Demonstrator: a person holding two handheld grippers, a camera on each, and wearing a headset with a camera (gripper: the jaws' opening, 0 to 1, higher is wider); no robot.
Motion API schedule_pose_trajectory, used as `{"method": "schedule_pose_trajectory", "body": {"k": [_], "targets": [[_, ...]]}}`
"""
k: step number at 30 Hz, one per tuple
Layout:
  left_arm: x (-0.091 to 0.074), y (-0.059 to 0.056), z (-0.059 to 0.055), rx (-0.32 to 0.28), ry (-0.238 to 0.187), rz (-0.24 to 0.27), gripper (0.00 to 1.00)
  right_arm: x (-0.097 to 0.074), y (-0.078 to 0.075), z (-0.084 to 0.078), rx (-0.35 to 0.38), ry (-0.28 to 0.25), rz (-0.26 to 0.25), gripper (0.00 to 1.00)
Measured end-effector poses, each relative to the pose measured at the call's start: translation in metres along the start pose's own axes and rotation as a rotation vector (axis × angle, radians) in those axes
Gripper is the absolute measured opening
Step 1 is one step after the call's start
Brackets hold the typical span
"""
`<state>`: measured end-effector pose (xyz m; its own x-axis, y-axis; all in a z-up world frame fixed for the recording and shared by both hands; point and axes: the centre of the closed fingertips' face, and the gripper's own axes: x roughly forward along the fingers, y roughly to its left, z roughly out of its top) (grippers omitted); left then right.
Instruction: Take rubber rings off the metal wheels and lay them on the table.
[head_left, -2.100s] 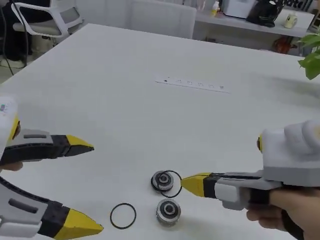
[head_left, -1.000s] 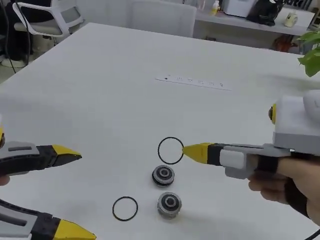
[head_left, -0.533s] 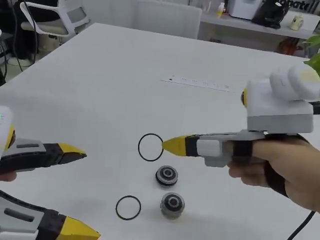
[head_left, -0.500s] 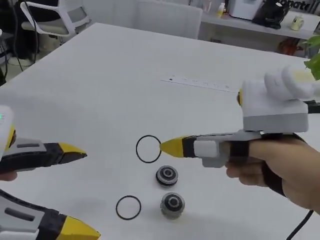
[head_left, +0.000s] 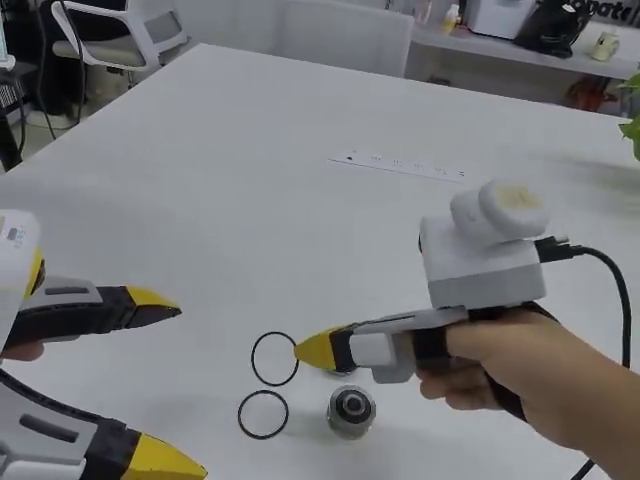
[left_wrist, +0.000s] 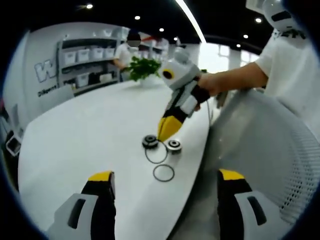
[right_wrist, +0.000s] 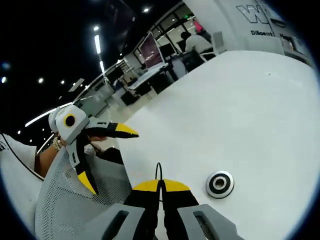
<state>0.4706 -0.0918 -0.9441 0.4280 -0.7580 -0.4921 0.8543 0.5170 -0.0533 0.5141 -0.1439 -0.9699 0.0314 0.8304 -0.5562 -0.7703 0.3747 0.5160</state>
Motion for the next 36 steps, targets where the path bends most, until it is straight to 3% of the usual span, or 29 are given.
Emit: {"method": "schedule_pose_trajectory", "body": {"k": [5, 17, 21, 32, 36], "targets": [[0.000, 0.000, 0.000, -0.008, -0.004, 0.002, 0.85, 0.004, -0.010, -0.016, 0.025, 0.042, -0.024, 0.00], [0.000, 0.005, 0.003, -0.029, -0.028, 0.026, 0.84, 0.010, -0.014, -0.029, 0.019, 0.082, -0.046, 0.00], [0.000, 0.004, 0.001, -0.032, -0.022, 0.021, 0.84, 0.010, -0.014, -0.027, 0.045, 0.063, -0.038, 0.00], [0.001, 0.003, 0.001, -0.043, -0.023, 0.018, 0.83, 0.010, -0.023, -0.028, 0.023, 0.064, -0.076, 0.04], [0.001, 0.003, 0.001, -0.047, -0.022, 0.018, 0.83, 0.006, -0.025, -0.022, 0.030, 0.038, -0.079, 0.04]]}}
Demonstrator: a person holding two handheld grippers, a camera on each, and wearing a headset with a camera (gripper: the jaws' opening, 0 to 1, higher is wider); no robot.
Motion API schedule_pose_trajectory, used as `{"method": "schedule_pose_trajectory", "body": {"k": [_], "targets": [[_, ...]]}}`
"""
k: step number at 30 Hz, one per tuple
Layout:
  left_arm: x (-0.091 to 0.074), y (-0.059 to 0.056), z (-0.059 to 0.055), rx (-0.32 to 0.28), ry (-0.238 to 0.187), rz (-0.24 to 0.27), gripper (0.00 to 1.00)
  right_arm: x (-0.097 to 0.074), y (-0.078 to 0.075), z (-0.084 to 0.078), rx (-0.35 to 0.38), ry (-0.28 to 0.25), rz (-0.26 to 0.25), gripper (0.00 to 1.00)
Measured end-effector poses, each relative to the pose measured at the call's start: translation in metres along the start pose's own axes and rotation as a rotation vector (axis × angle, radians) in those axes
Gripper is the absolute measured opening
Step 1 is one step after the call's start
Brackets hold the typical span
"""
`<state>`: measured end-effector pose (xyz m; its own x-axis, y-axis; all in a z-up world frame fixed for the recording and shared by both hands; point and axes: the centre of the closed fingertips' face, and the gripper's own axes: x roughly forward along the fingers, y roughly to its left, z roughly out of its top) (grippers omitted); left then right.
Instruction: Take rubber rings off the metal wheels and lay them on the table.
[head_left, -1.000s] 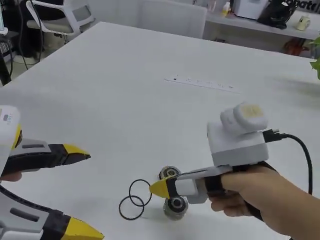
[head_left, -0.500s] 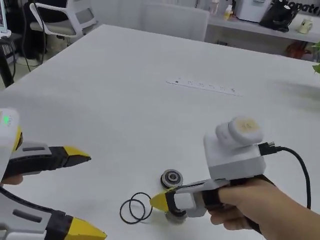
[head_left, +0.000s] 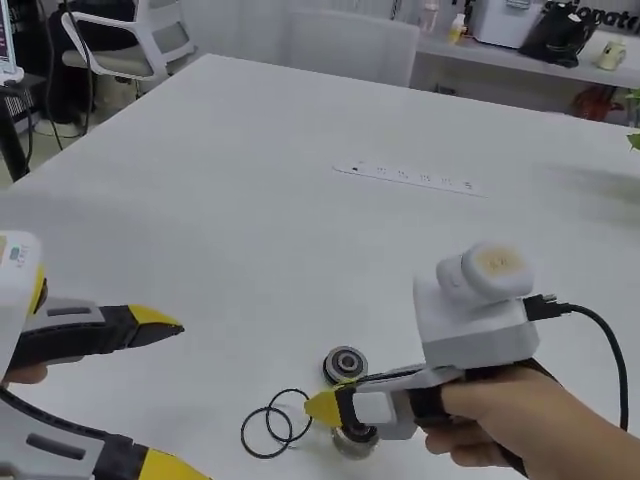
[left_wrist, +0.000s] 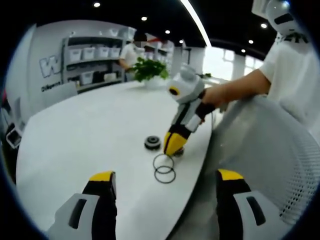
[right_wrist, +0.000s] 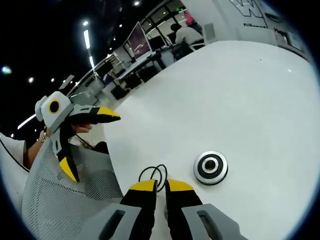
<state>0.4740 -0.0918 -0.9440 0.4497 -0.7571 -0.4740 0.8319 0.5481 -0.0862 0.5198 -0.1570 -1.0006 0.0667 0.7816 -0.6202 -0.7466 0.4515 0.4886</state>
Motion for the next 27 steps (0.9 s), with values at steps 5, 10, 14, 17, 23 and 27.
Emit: {"method": "schedule_pose_trajectory", "body": {"k": [5, 10, 14, 17, 23, 27], "targets": [[0.000, 0.000, 0.000, -0.003, 0.003, 0.001, 0.83, -0.002, -0.002, 0.003, 0.005, -0.013, -0.007, 0.05], [0.000, 0.001, -0.001, -0.003, 0.005, 0.003, 0.83, -0.009, -0.008, 0.011, 0.015, -0.050, -0.012, 0.05], [-0.001, 0.000, -0.001, 0.004, 0.008, -0.003, 0.84, -0.017, -0.009, 0.026, 0.020, -0.124, 0.003, 0.05], [-0.001, 0.000, 0.002, 0.010, 0.003, -0.005, 0.84, -0.024, -0.008, 0.039, 0.052, -0.194, 0.025, 0.06], [-0.007, 0.006, 0.031, 0.041, -0.046, -0.007, 0.87, -0.036, -0.019, 0.052, 0.016, -0.248, -0.003, 0.07], [-0.010, 0.016, 0.046, 0.086, -0.041, 0.003, 0.87, -0.042, -0.028, 0.051, -0.028, -0.248, -0.040, 0.07]]}}
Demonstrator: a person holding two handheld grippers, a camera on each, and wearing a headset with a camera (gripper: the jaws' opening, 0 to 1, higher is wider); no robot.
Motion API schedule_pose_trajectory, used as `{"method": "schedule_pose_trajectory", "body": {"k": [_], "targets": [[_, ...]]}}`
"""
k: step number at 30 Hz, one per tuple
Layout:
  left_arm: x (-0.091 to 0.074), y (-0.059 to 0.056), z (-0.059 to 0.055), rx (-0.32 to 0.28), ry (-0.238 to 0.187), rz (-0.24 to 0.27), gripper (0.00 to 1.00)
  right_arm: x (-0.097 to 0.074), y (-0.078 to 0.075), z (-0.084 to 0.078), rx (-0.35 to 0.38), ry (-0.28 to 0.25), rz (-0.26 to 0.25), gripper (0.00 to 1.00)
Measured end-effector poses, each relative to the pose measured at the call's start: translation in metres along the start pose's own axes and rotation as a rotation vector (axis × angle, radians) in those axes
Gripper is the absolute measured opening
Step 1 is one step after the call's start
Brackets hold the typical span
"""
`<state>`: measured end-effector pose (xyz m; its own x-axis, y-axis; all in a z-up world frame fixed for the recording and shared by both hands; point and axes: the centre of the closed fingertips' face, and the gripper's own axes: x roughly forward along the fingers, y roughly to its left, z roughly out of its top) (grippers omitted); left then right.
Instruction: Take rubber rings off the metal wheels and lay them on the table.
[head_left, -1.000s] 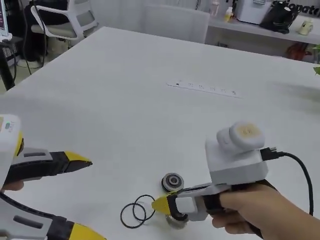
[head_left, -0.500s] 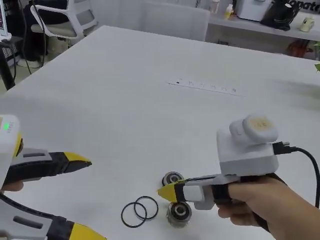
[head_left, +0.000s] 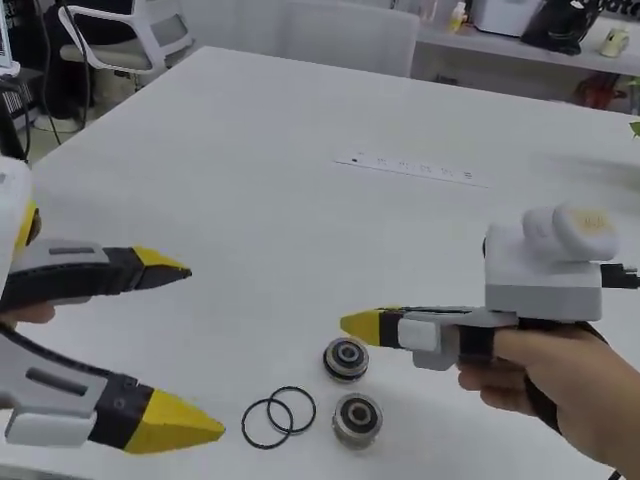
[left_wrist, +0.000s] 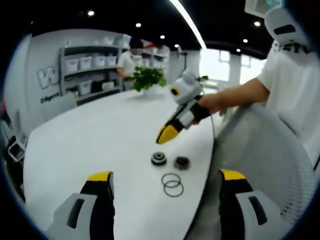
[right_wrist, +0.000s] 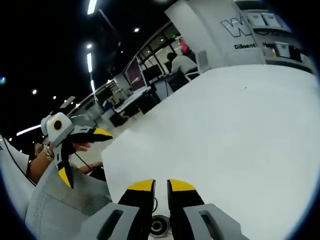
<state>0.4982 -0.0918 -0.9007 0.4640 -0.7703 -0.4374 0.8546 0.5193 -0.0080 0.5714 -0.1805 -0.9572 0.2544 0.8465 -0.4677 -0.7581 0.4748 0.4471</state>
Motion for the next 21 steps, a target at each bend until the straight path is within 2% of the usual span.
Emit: {"method": "schedule_pose_trajectory", "body": {"k": [5, 10, 15, 18, 21], "targets": [[-0.002, 0.012, 0.022, 0.042, -0.017, 0.006, 0.88, -0.005, -0.009, -0.001, -0.030, 0.005, -0.030, 0.06], [0.003, 0.022, 0.041, 0.086, -0.035, 0.008, 0.87, -0.012, -0.019, 0.001, -0.025, -0.012, -0.053, 0.06], [0.019, 0.026, 0.057, 0.131, -0.039, -0.014, 0.85, -0.015, -0.025, -0.004, -0.028, 0.000, -0.073, 0.06], [0.031, 0.023, 0.076, 0.173, -0.068, -0.049, 0.85, -0.016, -0.027, -0.006, -0.030, 0.002, -0.080, 0.05], [0.039, 0.026, 0.087, 0.200, -0.072, -0.059, 0.83, -0.017, -0.028, -0.008, -0.036, 0.009, -0.084, 0.05]]}}
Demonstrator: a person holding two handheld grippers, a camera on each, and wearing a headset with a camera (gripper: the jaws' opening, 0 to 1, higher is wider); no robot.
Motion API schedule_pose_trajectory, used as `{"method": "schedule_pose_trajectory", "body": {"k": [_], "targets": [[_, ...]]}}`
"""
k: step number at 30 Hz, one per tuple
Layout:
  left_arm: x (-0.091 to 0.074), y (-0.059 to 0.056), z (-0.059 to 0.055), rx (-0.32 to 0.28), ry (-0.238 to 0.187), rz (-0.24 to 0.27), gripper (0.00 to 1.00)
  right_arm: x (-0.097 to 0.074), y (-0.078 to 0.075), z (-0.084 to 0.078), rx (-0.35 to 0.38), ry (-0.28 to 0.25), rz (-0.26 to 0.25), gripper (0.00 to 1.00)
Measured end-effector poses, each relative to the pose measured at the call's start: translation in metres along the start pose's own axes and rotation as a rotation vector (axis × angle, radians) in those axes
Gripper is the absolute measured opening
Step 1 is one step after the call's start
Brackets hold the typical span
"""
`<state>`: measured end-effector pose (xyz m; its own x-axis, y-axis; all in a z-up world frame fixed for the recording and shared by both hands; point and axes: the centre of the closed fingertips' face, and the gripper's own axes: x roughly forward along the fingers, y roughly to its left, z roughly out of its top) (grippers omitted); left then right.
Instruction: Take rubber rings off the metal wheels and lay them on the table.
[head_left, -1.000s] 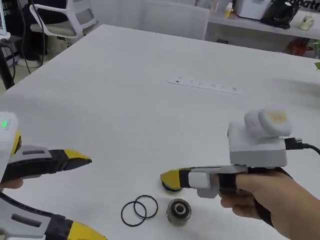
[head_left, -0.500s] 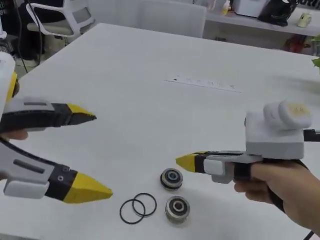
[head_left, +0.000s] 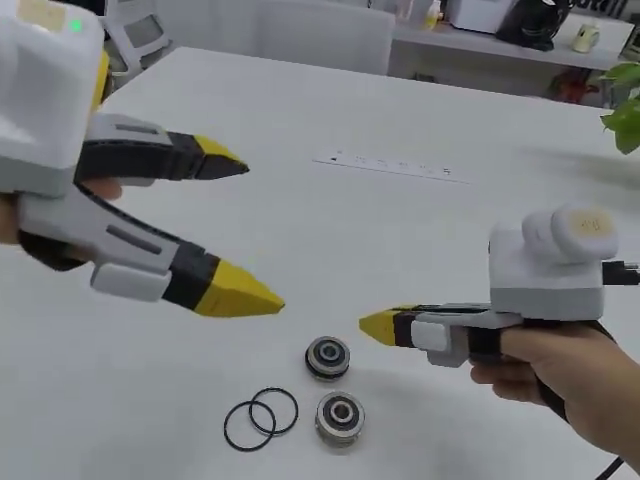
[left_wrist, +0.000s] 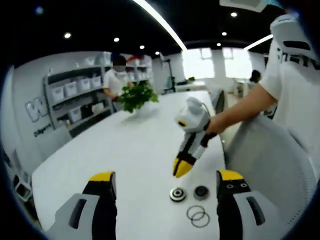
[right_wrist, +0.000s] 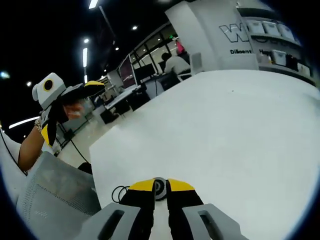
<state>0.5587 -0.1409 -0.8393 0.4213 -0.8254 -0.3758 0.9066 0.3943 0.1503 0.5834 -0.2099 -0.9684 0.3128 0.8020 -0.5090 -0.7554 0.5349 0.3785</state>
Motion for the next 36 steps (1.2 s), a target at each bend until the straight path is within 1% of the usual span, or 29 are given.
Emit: {"method": "schedule_pose_trajectory", "body": {"k": [2, 3, 5, 7, 10, 12, 13, 15, 17, 18, 19, 20, 22, 23, 25, 27, 29, 30, 32, 33, 35, 36], "targets": [[0.008, 0.004, 0.006, 0.018, -0.005, -0.003, 0.82, 0.000, -0.001, -0.001, -0.003, 0.003, -0.003, 0.05], [0.013, 0.004, 0.009, 0.023, -0.014, -0.010, 0.81, 0.000, -0.002, -0.001, -0.002, 0.004, -0.002, 0.05], [0.023, 0.006, 0.011, 0.024, -0.024, -0.018, 0.79, 0.000, -0.003, -0.003, -0.002, 0.007, -0.004, 0.05], [0.030, 0.007, 0.010, 0.023, -0.020, -0.023, 0.76, 0.000, -0.004, -0.003, -0.005, 0.010, -0.008, 0.05], [0.047, 0.007, 0.004, 0.016, -0.009, -0.042, 0.75, 0.000, -0.007, -0.005, -0.009, 0.017, -0.013, 0.05], [0.057, 0.006, 0.002, 0.005, -0.015, -0.057, 0.74, 0.000, -0.007, -0.006, -0.009, 0.021, -0.015, 0.05], [0.058, 0.006, 0.001, 0.003, -0.015, -0.058, 0.72, 0.000, -0.008, -0.006, -0.009, 0.023, -0.017, 0.05], [0.068, 0.003, -0.005, -0.003, -0.016, -0.062, 0.69, 0.001, -0.009, -0.007, -0.006, 0.026, -0.019, 0.05], [0.077, -0.001, -0.014, -0.010, -0.017, -0.062, 0.65, 0.001, -0.010, -0.008, -0.004, 0.028, -0.021, 0.05], [0.081, -0.003, -0.022, -0.023, -0.012, -0.065, 0.63, 0.001, -0.010, -0.008, -0.002, 0.028, -0.021, 0.05], [0.084, -0.005, -0.027, -0.032, -0.007, -0.068, 0.62, 0.001, -0.010, -0.009, 0.000, 0.028, -0.020, 0.05], [0.088, -0.006, -0.036, -0.040, 0.010, -0.069, 0.59, 0.001, -0.010, -0.010, 0.003, 0.028, -0.019, 0.05], [0.092, -0.008, -0.050, -0.032, 0.049, -0.069, 0.56, 0.003, -0.012, -0.011, 0.008, 0.032, -0.019, 0.05], [0.093, -0.007, -0.055, -0.029, 0.057, -0.061, 0.54, 0.003, -0.012, -0.012, 0.008, 0.034, -0.019, 0.05], [0.095, -0.006, -0.064, -0.041, 0.061, -0.040, 0.50, 0.004, -0.012, -0.015, 0.003, 0.042, -0.018, 0.05], [0.096, -0.004, -0.072, -0.050, 0.065, -0.005, 0.49, 0.005, -0.012, -0.017, -0.003, 0.050, -0.019, 0.05], [0.097, -0.004, -0.082, -0.032, 0.093, 0.008, 0.48, 0.007, -0.012, -0.019, -0.009, 0.058, -0.018, 0.05], [0.098, -0.006, -0.088, -0.018, 0.116, 0.000, 0.48, 0.008, -0.011, -0.020, -0.015, 0.064, -0.015, 0.06], [0.101, -0.009, -0.093, -0.022, 0.121, -0.003, 0.45, 0.010, -0.010, -0.023, -0.027, 0.073, -0.011, 0.07], [0.103, -0.014, -0.096, -0.023, 0.129, -0.022, 0.44, 0.011, -0.009, -0.025, -0.042, 0.088, -0.011, 0.07], [0.106, -0.019, -0.101, -0.030, 0.148, -0.043, 0.40, 0.012, -0.007, -0.030, -0.069, 0.111, -0.008, 0.07], [0.107, -0.022, -0.103, -0.024, 0.156, -0.052, 0.38, 0.013, -0.007, -0.032, -0.079, 0.120, -0.007, 0.08]]}}
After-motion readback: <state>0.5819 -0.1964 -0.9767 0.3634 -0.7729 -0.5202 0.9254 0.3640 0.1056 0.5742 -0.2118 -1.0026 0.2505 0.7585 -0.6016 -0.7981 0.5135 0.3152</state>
